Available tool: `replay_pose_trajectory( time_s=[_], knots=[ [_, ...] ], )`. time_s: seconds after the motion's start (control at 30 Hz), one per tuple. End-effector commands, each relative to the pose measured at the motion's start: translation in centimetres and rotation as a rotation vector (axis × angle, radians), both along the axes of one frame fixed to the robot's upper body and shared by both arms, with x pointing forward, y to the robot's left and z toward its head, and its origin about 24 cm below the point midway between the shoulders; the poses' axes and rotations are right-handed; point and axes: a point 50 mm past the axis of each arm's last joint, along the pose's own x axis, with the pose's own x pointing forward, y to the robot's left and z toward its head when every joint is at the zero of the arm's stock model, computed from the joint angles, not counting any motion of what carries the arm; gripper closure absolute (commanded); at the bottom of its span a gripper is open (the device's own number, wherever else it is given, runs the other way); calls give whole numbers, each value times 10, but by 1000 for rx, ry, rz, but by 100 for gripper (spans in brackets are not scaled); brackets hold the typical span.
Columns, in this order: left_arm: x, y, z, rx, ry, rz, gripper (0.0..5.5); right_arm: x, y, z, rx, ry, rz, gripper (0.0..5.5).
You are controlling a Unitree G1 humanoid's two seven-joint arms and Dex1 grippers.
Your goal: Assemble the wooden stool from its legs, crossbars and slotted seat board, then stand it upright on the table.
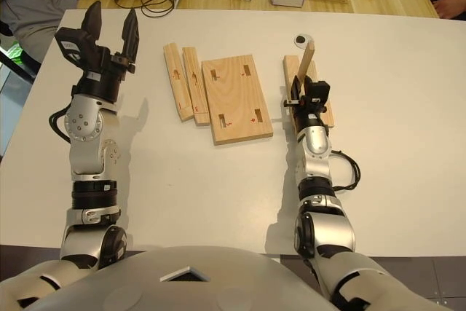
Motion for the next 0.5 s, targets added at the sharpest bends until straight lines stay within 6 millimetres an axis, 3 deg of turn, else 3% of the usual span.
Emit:
replay_pose_trajectory(
  time_s=[0.03, 0.13, 0.27, 0.43, 0.5],
  knots=[
    [0, 1, -3, 15, 5, 10, 236, 6, -3, 22, -19, -101, -20, 362],
    [0, 2, -5, 14, 7, 17, 236, 8, -5, 48, -40, -204, -28, 316],
    [-2, 2, -8, 8, 7, 31, 236, 13, -5, 101, -67, -338, -10, 241],
    [-1, 0, -9, -6, 2, 45, 236, 45, -6, 207, -133, -456, 5, 137],
    [-1, 0, -9, -12, -2, 49, 236, 62, -8, 247, -169, -464, 16, 137]
  ],
)
